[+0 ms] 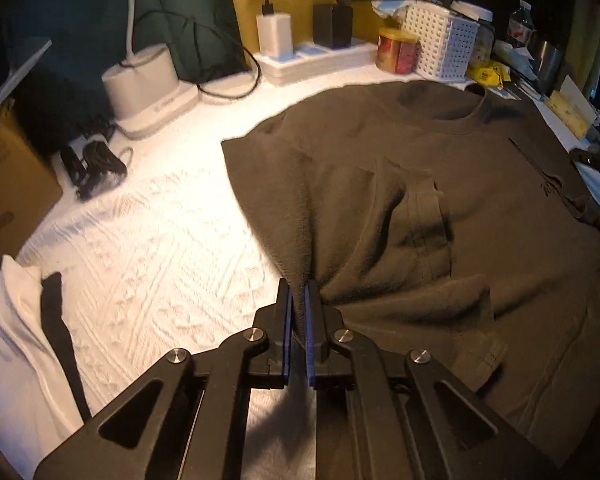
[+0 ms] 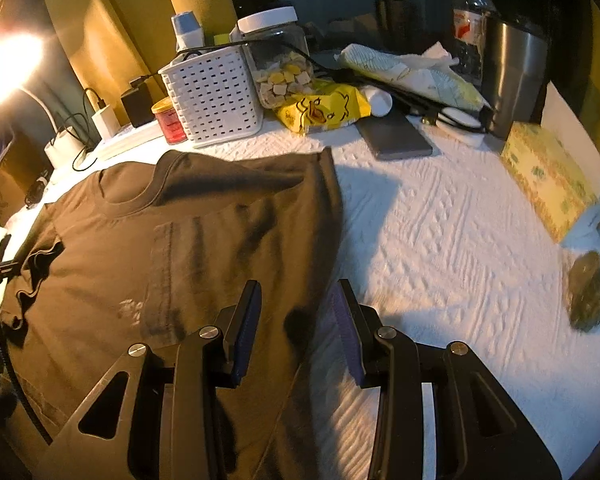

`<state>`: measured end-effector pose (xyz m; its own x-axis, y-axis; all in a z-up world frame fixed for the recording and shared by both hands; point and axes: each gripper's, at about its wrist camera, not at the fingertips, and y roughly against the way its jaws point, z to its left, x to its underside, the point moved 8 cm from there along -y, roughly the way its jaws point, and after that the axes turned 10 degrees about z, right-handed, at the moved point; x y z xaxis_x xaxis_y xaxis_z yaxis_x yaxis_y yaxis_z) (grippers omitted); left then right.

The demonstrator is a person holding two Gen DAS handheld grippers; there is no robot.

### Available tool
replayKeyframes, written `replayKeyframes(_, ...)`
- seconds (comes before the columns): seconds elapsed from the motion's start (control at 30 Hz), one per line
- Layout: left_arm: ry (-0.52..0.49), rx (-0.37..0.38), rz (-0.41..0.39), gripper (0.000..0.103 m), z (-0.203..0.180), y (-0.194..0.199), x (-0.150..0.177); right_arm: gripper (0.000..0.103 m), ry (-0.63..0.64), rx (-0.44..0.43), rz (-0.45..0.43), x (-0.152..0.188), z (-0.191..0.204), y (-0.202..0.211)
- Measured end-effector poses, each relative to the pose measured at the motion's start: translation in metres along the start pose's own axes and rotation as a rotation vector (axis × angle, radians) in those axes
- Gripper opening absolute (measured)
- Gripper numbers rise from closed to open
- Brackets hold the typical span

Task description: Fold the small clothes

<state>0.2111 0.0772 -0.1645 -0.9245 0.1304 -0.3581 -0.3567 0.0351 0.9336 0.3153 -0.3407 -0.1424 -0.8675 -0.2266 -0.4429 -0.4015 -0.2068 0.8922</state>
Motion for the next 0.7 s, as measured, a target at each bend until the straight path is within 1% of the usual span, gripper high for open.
replayKeyframes(0.1,0.030,0.006,-0.004,0.012,0.006,0.003,-0.005,0.040,0.032,0.026,-0.017,-0.017,-0.004,0.003)
replayKeyframes(0.13,0.036,-0.003,-0.013,0.017,0.009,0.005,-0.010,0.040,0.045,0.035,-0.023,-0.024,-0.005,0.004)
replayKeyframes(0.17,0.039,-0.008,-0.021,0.027,0.012,0.007,-0.013,0.040,0.060,0.039,-0.029,-0.032,-0.007,0.004)
replayKeyframes(0.23,0.055,-0.016,-0.048,0.037,0.020,0.012,-0.025,0.040,0.090,0.043,-0.037,-0.050,-0.007,0.002)
replayKeyframes(0.27,0.059,-0.015,-0.060,0.040,0.023,0.014,-0.032,0.040,0.106,0.044,-0.040,-0.057,-0.007,0.000)
replayKeyframes(0.37,0.044,-0.009,-0.095,0.040,0.025,0.017,-0.060,0.040,0.157,0.039,-0.037,-0.082,-0.001,-0.010)
replayKeyframes(0.47,0.021,0.000,-0.110,0.040,0.023,0.012,-0.091,0.040,0.207,0.012,-0.026,-0.104,0.010,-0.025)
replayKeyframes(0.6,-0.023,0.024,-0.123,0.040,0.012,-0.001,-0.130,0.040,0.281,-0.010,0.014,-0.120,0.029,-0.049)
replayKeyframes(0.7,-0.041,0.035,-0.115,0.040,0.005,-0.015,-0.152,0.040,0.328,-0.018,0.038,-0.127,0.043,-0.068)
